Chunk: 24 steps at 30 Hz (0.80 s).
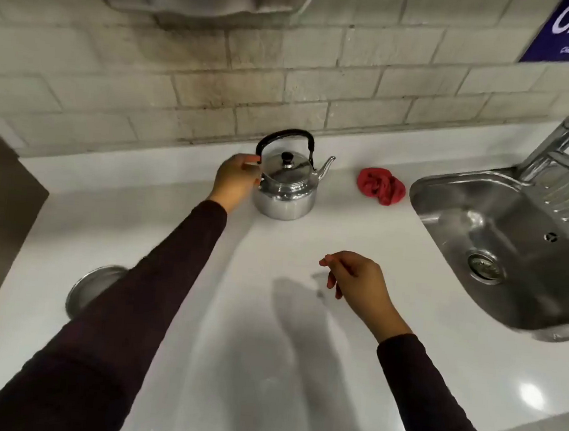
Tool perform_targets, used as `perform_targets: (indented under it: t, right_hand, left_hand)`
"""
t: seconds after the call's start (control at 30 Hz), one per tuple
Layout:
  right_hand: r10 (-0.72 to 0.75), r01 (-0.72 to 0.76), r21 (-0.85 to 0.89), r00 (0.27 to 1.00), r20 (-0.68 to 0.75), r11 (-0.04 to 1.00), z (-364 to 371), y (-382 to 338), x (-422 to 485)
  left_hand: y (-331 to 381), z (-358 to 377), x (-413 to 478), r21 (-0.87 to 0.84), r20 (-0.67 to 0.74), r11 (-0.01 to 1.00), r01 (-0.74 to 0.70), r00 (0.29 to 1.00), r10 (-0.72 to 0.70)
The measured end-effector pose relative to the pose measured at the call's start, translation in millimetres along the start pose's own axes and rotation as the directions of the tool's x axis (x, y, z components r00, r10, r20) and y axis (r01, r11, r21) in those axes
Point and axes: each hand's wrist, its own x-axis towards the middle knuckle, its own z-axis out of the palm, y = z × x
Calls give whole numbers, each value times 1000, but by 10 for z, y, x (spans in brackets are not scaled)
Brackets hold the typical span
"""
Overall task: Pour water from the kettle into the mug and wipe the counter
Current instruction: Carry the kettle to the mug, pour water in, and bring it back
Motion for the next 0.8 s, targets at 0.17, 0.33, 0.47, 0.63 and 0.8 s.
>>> perform_targets:
  t: [0.17, 0.33, 0.47, 0.63, 0.8]
  right_hand:
    - [34, -35, 19, 999, 20, 999, -155, 14, 292]
    - [53, -54, 28, 998, 31, 998, -259, 76, 478]
    - [58, -59, 31, 998, 41, 998, -320, 140, 540]
    - [40, -41, 19, 998, 50, 999, -393, 166, 562]
    - [-4, 4, 5, 999, 54, 1000, -426, 118, 534]
  left_hand:
    - [257, 200, 635, 450, -45, 882, -141, 983, 181]
    - [294, 451, 957, 588, 125, 791, -170, 985, 119]
    - [288, 480, 1021, 488, 110, 842, -229, 973, 201]
    - [272, 484, 891, 307, 84, 925, -224, 974, 208]
    - [636, 348, 524, 133, -57, 951, -278, 956, 287]
